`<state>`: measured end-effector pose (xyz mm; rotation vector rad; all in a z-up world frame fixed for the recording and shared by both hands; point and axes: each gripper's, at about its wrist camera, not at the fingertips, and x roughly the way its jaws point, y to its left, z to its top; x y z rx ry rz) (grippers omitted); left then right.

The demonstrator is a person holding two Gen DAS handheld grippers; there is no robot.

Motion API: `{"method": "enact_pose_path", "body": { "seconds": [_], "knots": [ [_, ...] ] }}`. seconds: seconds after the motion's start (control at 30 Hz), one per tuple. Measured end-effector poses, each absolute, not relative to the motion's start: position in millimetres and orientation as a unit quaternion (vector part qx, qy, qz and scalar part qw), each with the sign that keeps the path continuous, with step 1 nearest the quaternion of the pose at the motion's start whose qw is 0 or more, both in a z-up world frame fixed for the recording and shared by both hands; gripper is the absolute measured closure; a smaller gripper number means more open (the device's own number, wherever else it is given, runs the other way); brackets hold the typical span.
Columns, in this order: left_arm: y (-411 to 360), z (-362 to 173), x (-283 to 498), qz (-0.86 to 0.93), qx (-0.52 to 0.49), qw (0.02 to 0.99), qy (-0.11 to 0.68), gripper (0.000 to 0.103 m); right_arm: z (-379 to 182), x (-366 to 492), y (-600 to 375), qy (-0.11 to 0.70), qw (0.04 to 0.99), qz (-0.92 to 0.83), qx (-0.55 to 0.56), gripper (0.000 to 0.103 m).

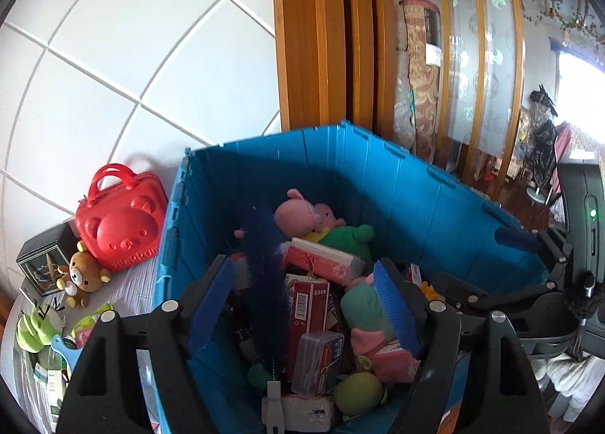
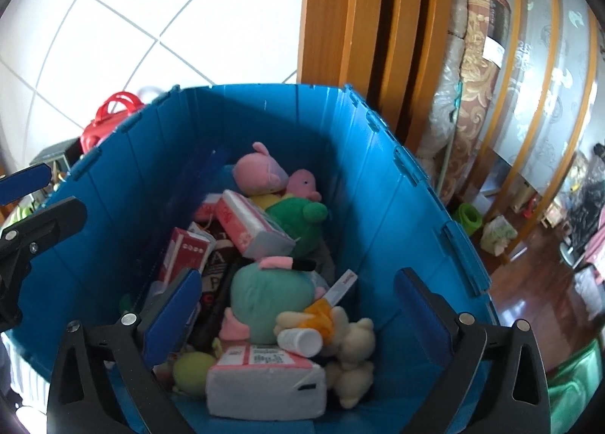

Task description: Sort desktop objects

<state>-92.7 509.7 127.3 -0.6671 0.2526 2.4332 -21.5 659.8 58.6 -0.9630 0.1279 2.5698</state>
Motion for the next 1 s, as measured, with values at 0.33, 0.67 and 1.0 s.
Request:
{"method": "enact_pose_path", "body": {
  "seconds": [0.33,0.67,1.0],
  "knots": [
    [479,126,-72,0.937,-0.209,0.277,0.034,0.006,69,18,626,0.065,0.208,0.939,-0.265,0.0],
    [471,93,-58,0.935,-0.231,0.265,0.036,0.005,54,37,615,0.092,0.258,0.933,-0.235,0.0],
    [461,83,-46,0.937,-0.23,0.26,0.034,0.005,41,48,605,0.096,0.256,0.937,-0.22,0.0]
  ]
}}
